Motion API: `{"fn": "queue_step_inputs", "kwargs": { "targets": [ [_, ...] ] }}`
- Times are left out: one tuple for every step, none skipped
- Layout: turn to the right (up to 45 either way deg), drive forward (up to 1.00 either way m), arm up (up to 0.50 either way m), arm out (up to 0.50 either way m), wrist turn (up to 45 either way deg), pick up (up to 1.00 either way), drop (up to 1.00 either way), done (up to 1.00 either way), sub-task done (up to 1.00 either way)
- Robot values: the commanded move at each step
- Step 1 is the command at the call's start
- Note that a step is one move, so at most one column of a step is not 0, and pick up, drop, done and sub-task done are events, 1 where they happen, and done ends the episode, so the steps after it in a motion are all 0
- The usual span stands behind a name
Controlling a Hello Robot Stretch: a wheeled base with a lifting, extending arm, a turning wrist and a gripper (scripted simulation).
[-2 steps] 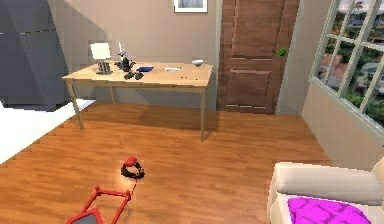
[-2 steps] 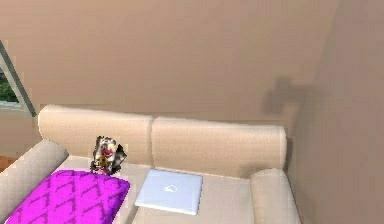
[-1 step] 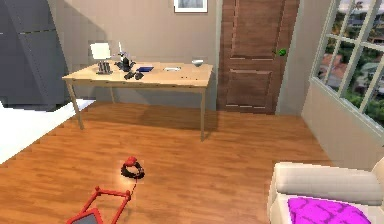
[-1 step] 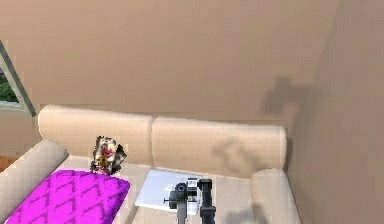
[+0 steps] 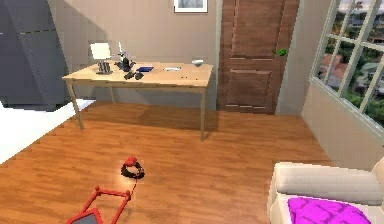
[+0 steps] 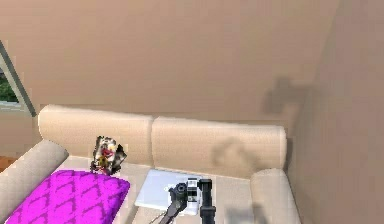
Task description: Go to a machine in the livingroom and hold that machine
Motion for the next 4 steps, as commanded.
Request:
{"fn": "queue_step_inputs", "kwargs": {
  "targets": [
    [0.0,0.00,0.00,0.00,45.0,0.00,0.00,0.00,0.00],
    [0.0,0.00,0.00,0.00,45.0,0.00,0.00,0.00,0.00],
    [0.0,0.00,0.00,0.00,45.0,0.00,0.00,0.00,0.00],
    [0.0,0.00,0.00,0.00,18.0,0.00,0.00,0.00,0.00]
  ]
}}
